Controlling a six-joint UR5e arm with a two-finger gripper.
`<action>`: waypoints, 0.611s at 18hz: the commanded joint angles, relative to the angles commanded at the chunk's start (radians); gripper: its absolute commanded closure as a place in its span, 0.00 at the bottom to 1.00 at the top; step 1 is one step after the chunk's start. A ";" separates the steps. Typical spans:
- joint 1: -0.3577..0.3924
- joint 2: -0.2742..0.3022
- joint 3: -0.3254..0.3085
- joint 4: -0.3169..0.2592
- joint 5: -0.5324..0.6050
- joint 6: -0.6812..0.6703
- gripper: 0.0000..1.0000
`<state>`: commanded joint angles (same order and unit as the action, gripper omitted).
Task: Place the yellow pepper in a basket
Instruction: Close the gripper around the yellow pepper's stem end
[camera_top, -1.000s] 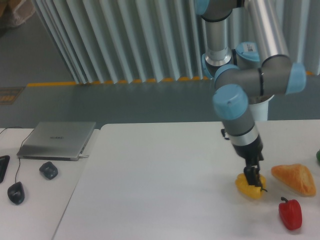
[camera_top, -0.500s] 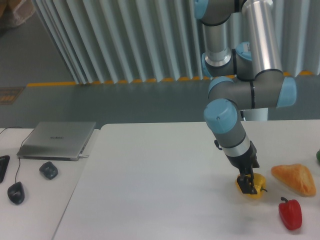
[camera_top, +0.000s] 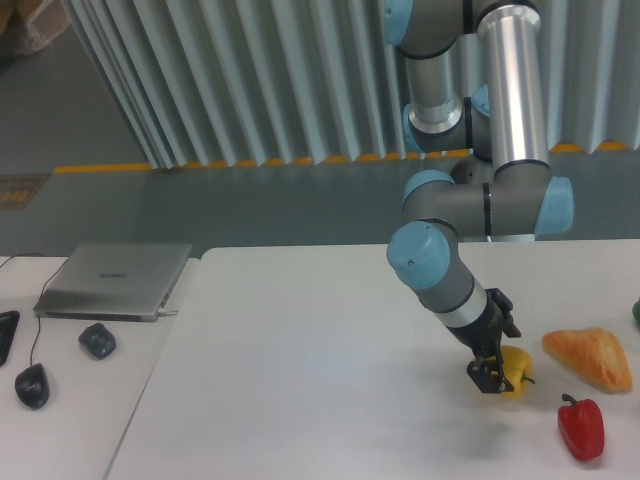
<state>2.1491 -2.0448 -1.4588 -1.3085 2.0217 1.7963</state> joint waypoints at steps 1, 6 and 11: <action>-0.002 0.002 -0.014 0.002 0.011 0.000 0.00; -0.008 -0.005 -0.038 0.008 0.034 -0.003 0.00; -0.003 0.000 -0.032 0.011 0.022 -0.003 0.00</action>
<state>2.1460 -2.0448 -1.4910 -1.2978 2.0433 1.7932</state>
